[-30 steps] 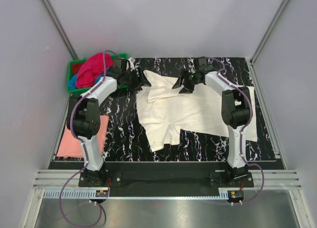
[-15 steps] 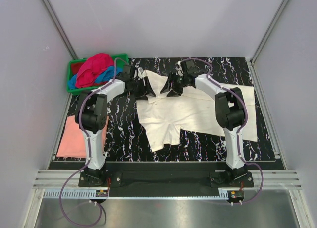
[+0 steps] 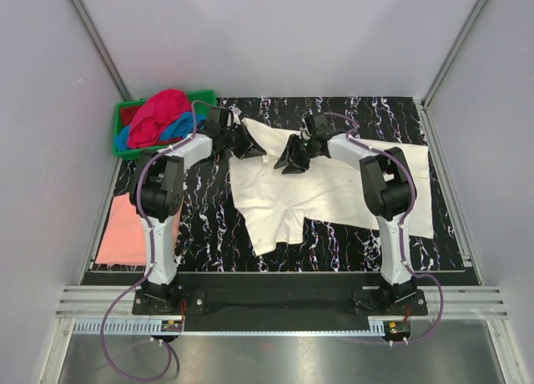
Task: Fold and stack the t-shirts
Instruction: Fold the tshirt
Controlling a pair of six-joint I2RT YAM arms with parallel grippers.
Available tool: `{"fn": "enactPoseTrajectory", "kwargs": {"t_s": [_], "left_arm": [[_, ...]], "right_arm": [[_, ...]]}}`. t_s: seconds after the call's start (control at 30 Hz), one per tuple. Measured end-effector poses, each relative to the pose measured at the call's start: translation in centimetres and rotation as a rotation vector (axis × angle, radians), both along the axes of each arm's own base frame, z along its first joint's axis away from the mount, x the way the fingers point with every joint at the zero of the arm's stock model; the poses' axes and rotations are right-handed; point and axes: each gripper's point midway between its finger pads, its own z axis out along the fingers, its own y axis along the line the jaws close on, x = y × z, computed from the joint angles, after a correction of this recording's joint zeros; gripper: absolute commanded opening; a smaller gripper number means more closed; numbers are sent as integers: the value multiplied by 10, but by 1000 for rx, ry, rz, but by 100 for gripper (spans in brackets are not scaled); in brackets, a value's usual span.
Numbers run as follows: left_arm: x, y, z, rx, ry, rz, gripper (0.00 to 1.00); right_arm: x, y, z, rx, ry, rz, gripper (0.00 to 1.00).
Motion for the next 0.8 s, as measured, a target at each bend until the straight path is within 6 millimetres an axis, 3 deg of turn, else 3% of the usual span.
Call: {"fn": "enactPoseTrajectory", "kwargs": {"t_s": [0.17, 0.3, 0.63, 0.8], "left_arm": [[22, -13, 32, -117, -38, 43, 0], [45, -22, 51, -190, -85, 60, 0], [66, -22, 25, -235, -30, 109, 0], [69, -20, 28, -247, -35, 117, 0]], "right_arm": [[0, -3, -5, -12, 3, -21, 30], [6, -5, -5, -34, -15, -43, 28], [43, -17, 6, -126, -115, -154, 36], [55, -22, 10, -153, -133, -222, 39]]}}
